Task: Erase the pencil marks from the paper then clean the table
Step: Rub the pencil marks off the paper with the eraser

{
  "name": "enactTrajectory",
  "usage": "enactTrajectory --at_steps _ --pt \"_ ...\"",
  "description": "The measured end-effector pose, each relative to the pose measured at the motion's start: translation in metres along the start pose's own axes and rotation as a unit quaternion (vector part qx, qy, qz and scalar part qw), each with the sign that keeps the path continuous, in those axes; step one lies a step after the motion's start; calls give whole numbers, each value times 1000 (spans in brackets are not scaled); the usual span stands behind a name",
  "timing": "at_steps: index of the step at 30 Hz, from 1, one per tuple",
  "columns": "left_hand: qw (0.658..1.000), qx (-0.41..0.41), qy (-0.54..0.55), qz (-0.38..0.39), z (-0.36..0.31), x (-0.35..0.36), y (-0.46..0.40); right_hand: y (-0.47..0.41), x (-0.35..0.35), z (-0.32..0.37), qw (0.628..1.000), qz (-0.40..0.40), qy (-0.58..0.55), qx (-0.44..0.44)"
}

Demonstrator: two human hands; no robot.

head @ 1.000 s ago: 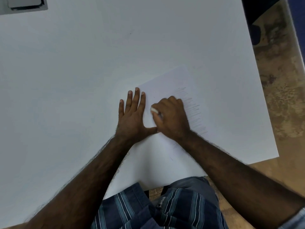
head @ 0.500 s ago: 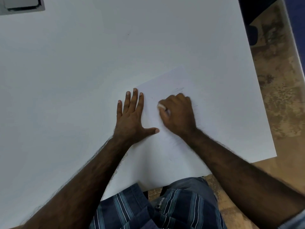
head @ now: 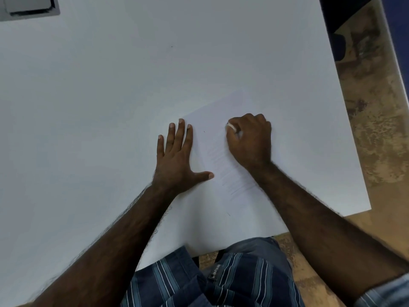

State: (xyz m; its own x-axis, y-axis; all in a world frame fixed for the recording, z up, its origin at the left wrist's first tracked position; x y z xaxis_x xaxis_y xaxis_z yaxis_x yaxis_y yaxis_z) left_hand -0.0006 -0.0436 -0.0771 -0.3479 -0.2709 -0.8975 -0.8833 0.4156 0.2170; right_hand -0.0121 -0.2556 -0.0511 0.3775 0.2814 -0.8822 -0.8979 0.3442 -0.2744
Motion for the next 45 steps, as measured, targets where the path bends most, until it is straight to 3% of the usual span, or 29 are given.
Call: enactTrajectory --at_steps 7,13,19,26,30,32,38,45 --pt "1000 -1 2 -2 0 -1 0 48 8 45 971 130 -56 -195" --pt "1000 3 1 3 0 0 0 -2 4 6 1000 11 -3 -19" --pt "1000 2 -7 5 1 1 -1 38 11 41 982 108 -42 -148" --pt "1000 2 -3 5 1 1 0 -1 6 12 1000 14 -3 -12" --pt "1000 5 -3 -3 0 1 0 43 10 53 985 98 -41 -134" --pt "1000 4 -4 -2 0 2 -1 46 9 53 980 102 -39 -166" --pt "1000 4 -4 3 1 1 0 -8 6 9 1000 12 19 3" --pt "1000 2 0 -1 0 1 0 55 6 53 979 125 -38 -154"
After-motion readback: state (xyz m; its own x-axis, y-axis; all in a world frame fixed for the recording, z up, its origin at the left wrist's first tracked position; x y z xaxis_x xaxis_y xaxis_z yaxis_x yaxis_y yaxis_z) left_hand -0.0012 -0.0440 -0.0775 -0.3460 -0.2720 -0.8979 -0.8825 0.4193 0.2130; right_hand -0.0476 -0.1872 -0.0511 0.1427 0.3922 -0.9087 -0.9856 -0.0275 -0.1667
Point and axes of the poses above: each hand's wrist, its own y-axis away from the middle knuckle, its own x-axis out of the palm, z = x × y, the point moved 5 cm from there along -y, towards the middle knuckle, and after that the axes turned 11 degrees about -z, right-handed, at the moved point
